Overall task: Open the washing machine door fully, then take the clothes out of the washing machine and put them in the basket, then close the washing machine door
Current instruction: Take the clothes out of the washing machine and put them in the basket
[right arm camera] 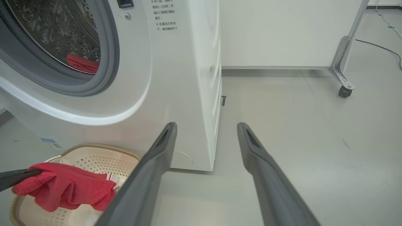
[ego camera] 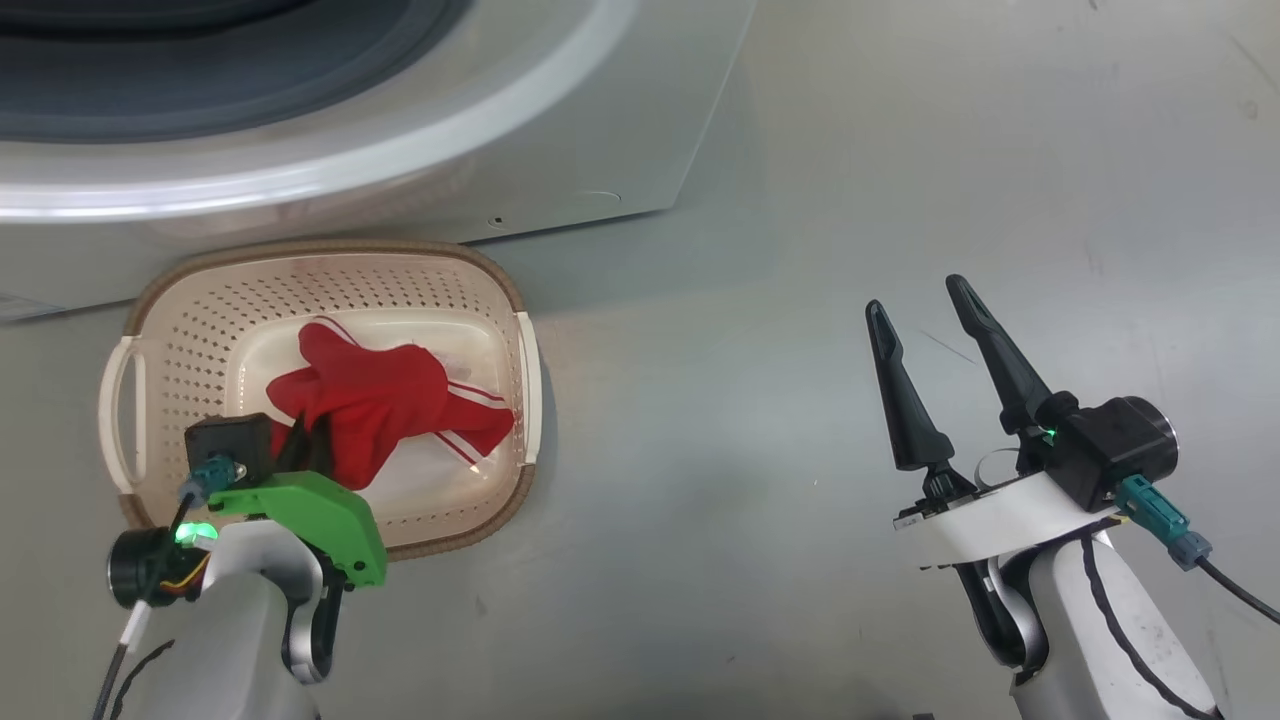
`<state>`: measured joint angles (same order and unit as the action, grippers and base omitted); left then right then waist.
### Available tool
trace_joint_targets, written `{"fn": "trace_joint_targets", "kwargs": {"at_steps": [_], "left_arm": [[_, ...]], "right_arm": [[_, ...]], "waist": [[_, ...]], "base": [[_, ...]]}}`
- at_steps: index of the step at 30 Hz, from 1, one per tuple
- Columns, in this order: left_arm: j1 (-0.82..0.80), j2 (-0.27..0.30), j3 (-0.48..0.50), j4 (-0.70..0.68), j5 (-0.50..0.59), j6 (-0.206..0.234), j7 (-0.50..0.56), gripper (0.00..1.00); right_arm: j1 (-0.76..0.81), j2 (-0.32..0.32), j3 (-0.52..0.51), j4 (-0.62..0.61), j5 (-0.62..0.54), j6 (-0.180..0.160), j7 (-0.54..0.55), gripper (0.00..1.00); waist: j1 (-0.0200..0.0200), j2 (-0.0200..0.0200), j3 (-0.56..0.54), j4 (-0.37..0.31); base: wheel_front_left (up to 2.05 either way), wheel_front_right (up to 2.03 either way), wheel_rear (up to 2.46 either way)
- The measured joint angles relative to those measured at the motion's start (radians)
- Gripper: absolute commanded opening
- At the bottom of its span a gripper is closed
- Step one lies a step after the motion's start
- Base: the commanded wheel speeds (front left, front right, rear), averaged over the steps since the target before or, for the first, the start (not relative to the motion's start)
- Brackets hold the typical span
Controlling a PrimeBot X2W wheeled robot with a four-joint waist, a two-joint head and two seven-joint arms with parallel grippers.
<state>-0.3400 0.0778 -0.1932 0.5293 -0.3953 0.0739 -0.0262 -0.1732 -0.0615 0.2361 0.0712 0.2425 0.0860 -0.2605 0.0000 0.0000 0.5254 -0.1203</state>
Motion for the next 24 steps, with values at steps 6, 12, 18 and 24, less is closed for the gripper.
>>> {"fn": "trace_joint_targets", "kwargs": {"at_steps": [6,12,18,24], "left_arm": [[-0.088,0.000,0.000,0.098,-0.005,-0.009,0.030,0.00],[-0.169,0.001,0.016,0.192,-0.016,-0.010,0.044,0.00],[-0.226,0.006,0.024,0.259,-0.016,-0.021,0.043,0.00],[-0.256,0.008,0.034,0.328,-0.018,-0.027,0.023,1.00]], "right_arm": [[-0.032,0.001,0.002,-0.008,0.000,0.001,0.000,1.00],[-0.068,0.003,0.002,-0.018,0.000,0.005,0.000,1.00],[-0.087,0.005,0.002,-0.018,0.002,0.005,0.000,1.00],[-0.089,0.006,0.000,-0.010,0.002,0.006,0.000,1.00]], "waist": [[0.0000,0.0000,0.073,-0.029],[0.0000,0.0000,0.148,-0.061],[0.0000,0.0000,0.196,-0.084],[0.0000,0.0000,0.215,-0.096]], "base": [[0.00,0.00,0.00],[0.00,0.00,0.00],[0.00,0.00,0.00],[0.00,0.00,0.00]]}}
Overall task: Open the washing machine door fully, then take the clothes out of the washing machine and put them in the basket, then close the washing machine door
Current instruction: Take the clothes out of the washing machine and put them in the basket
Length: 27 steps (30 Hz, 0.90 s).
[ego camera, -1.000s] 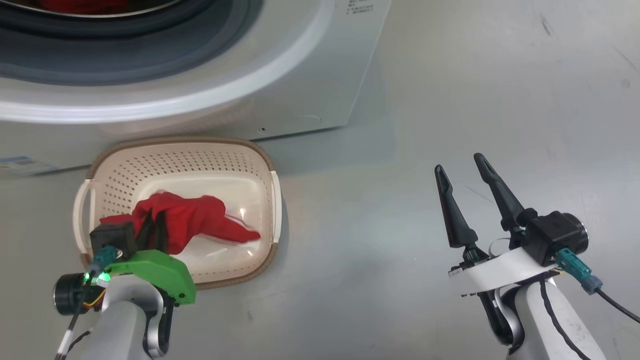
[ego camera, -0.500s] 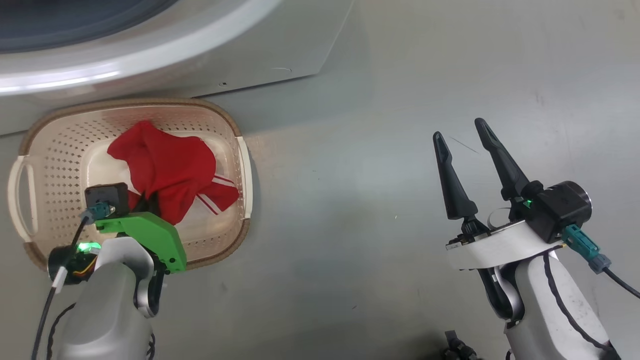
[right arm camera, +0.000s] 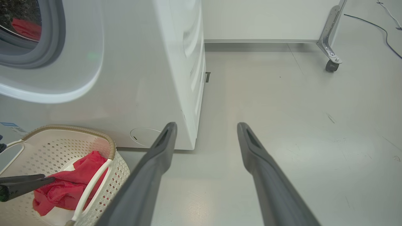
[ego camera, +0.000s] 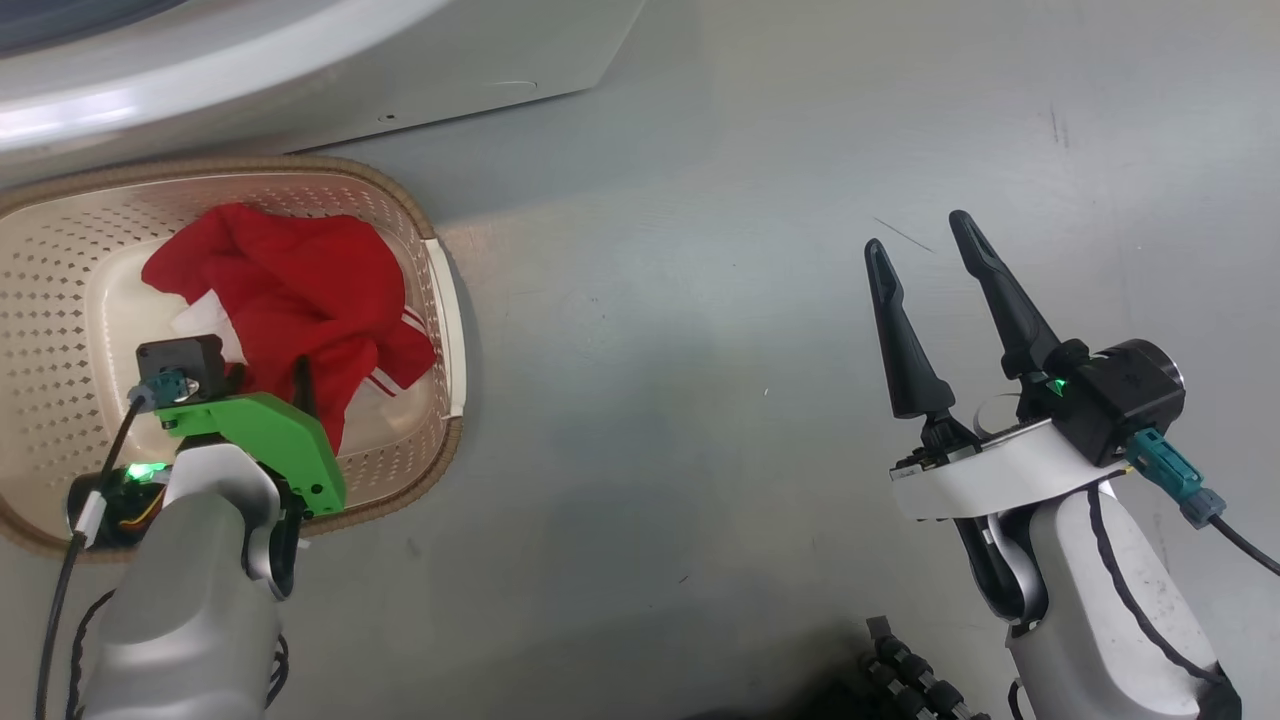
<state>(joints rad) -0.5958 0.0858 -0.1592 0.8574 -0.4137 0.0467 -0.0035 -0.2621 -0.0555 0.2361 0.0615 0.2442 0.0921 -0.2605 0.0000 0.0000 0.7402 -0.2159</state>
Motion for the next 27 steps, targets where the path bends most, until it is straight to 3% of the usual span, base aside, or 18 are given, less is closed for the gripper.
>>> {"fn": "trace_joint_targets", "kwargs": {"at_steps": [18,27], "left_arm": [[-0.016,-0.013,-0.005,0.085,0.001,-0.040,-0.212,1.00],[0.001,-0.028,-0.036,0.088,0.019,-0.070,-0.245,1.00]], "right_arm": [[-0.005,0.002,-0.010,0.046,-0.004,0.004,0.000,1.00],[-0.004,0.001,-0.027,0.075,-0.010,0.010,0.000,1.00]], "waist": [[0.0000,0.0000,-0.068,0.031],[0.0000,0.0000,-0.129,0.060]], "base": [[0.00,0.00,0.00],[0.00,0.00,0.00]]}}
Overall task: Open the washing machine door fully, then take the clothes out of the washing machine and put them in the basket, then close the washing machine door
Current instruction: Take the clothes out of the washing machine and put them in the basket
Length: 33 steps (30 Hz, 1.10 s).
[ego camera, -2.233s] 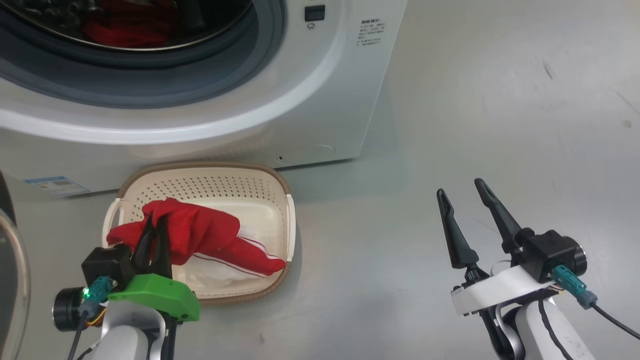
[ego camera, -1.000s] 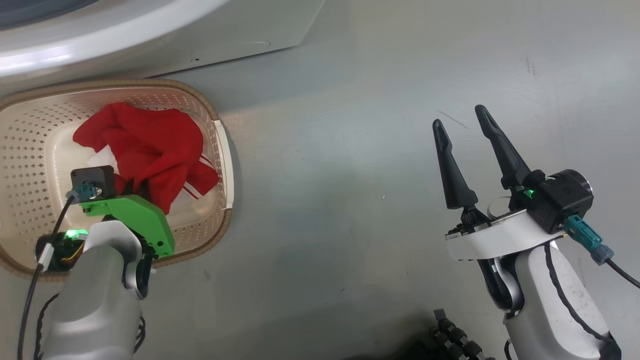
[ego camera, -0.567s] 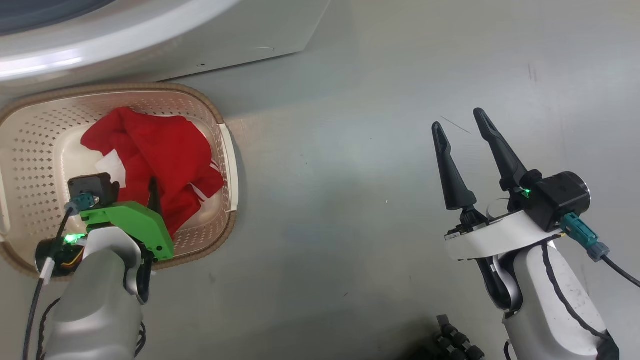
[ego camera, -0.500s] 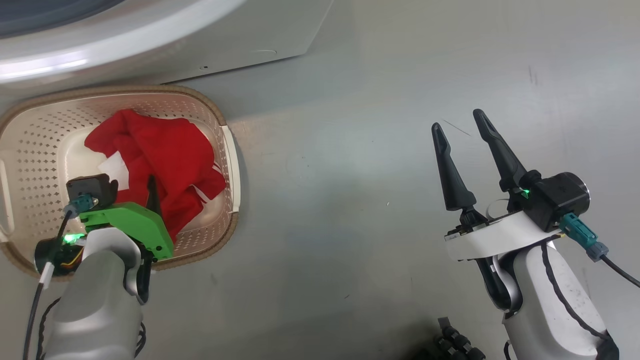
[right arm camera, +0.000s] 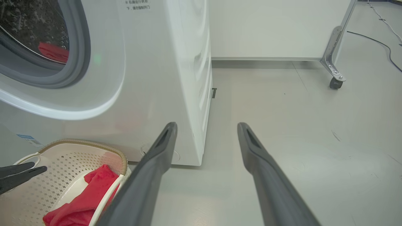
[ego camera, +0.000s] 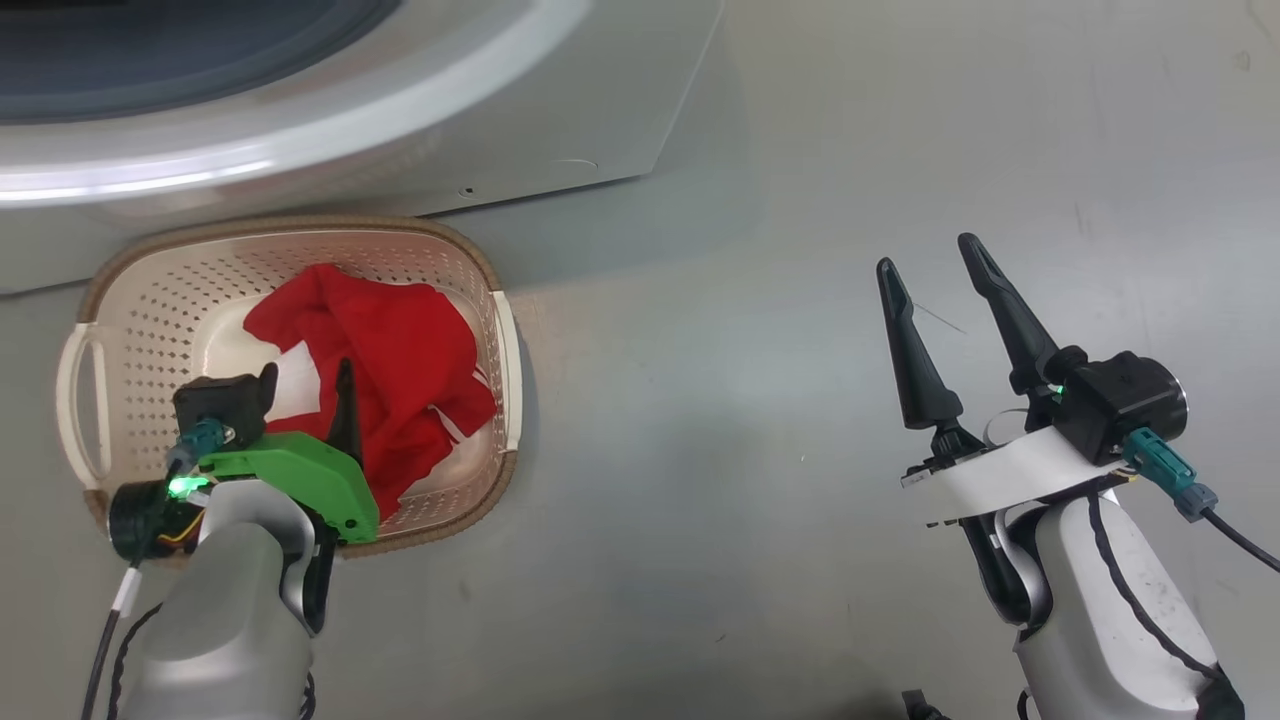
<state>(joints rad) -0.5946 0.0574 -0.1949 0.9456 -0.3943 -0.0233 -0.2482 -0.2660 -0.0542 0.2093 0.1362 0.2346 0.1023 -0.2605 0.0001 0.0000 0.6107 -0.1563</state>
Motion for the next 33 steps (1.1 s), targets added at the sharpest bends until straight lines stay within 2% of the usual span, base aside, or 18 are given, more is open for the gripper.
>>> {"fn": "trace_joint_targets", "kwargs": {"at_steps": [8,14,26,33], "left_arm": [[0.033,-0.011,-0.001,-0.060,0.002,-0.009,-0.004,1.00],[0.058,-0.013,0.005,-0.222,0.039,-0.007,-0.004,1.00],[0.178,-0.016,0.022,-0.455,0.082,0.015,-0.004,1.00],[0.280,-0.016,0.005,-0.543,0.125,0.040,-0.004,1.00]], "right_arm": [[0.024,-0.005,-0.023,0.024,-0.007,0.001,0.000,1.00],[0.060,-0.005,-0.045,0.039,-0.007,-0.001,0.000,1.00],[0.105,-0.005,-0.061,0.067,-0.009,-0.006,0.000,1.00],[0.145,-0.004,-0.069,0.081,-0.009,-0.008,0.000,1.00]], "waist": [[0.0000,0.0000,-0.083,0.036],[0.0000,0.0000,-0.150,0.068],[0.0000,0.0000,-0.285,0.128],[0.0000,0.0000,-0.367,0.152]], "base": [[0.00,0.00,0.00],[0.00,0.00,0.00],[0.00,0.00,0.00],[0.00,0.00,0.00]]}}
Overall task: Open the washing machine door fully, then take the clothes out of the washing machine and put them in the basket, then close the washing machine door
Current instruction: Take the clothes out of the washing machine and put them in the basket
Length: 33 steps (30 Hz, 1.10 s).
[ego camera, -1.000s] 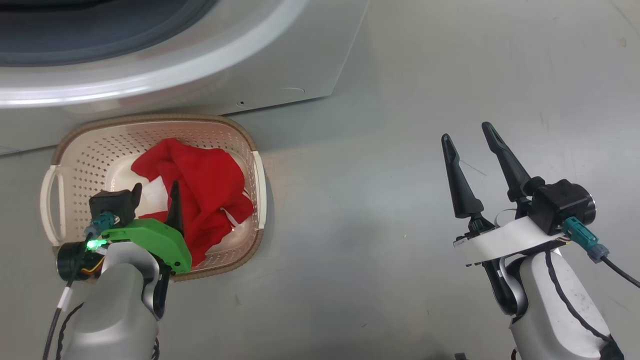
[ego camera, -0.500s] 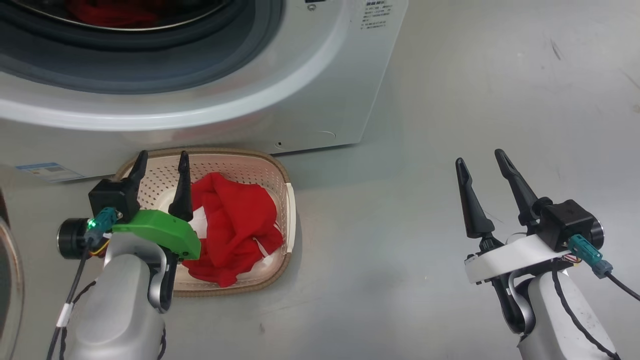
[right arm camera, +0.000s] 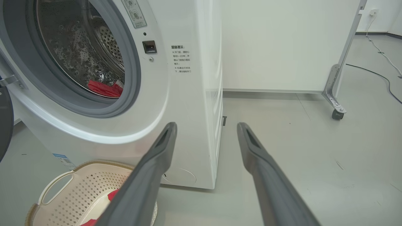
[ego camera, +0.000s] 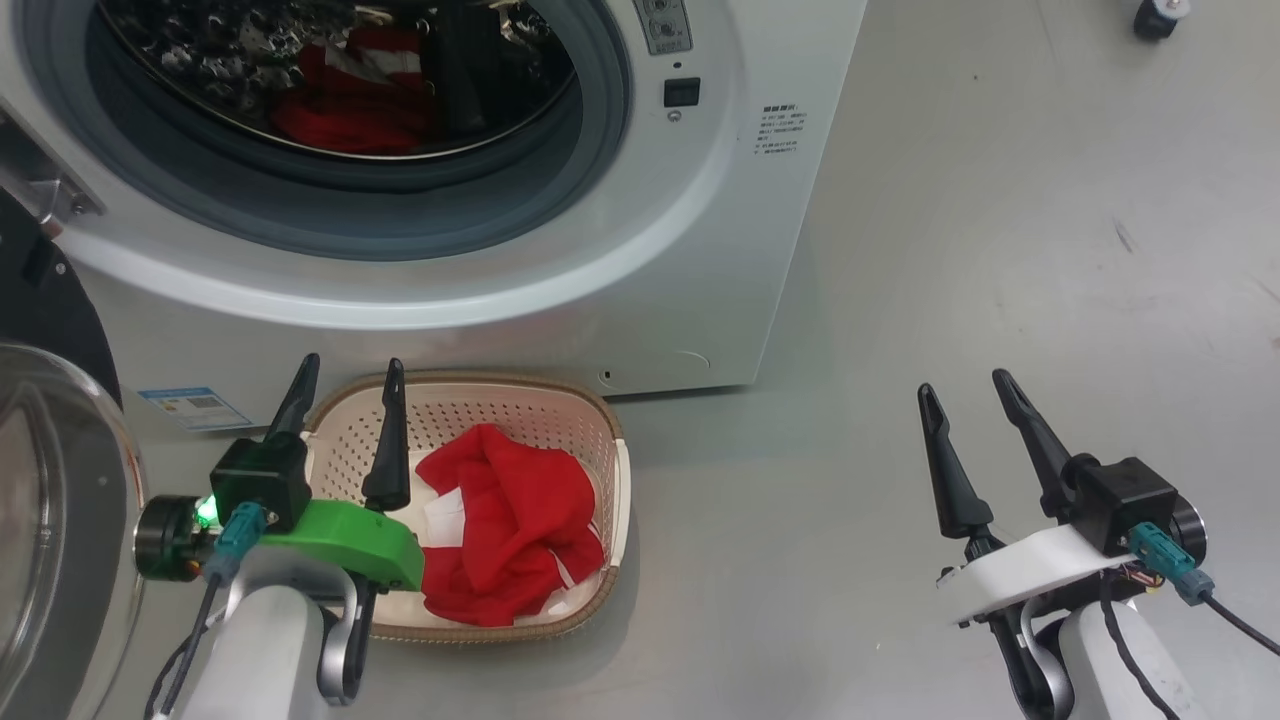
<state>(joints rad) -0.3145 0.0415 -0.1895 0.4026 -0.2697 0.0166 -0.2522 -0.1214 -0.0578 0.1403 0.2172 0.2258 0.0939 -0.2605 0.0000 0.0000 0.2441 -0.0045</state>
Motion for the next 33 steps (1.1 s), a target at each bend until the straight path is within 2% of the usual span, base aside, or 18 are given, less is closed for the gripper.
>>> {"fn": "trace_joint_targets", "kwargs": {"at_steps": [17,33], "left_arm": [[0.257,0.002,-0.041,-0.136,-0.003,0.018,0.000,1.00],[0.369,0.005,-0.060,-0.257,-0.003,0.040,0.040,1.00]], "right_arm": [[0.134,0.005,-0.009,0.017,0.000,-0.018,0.000,1.00],[0.176,0.011,-0.006,-0.002,0.002,-0.035,0.000,1.00]], "waist": [[0.0000,0.0000,-0.172,0.035],[0.0000,0.0000,-0.209,0.032]], "base": [[0.00,0.00,0.00],[0.00,0.00,0.00]]}}
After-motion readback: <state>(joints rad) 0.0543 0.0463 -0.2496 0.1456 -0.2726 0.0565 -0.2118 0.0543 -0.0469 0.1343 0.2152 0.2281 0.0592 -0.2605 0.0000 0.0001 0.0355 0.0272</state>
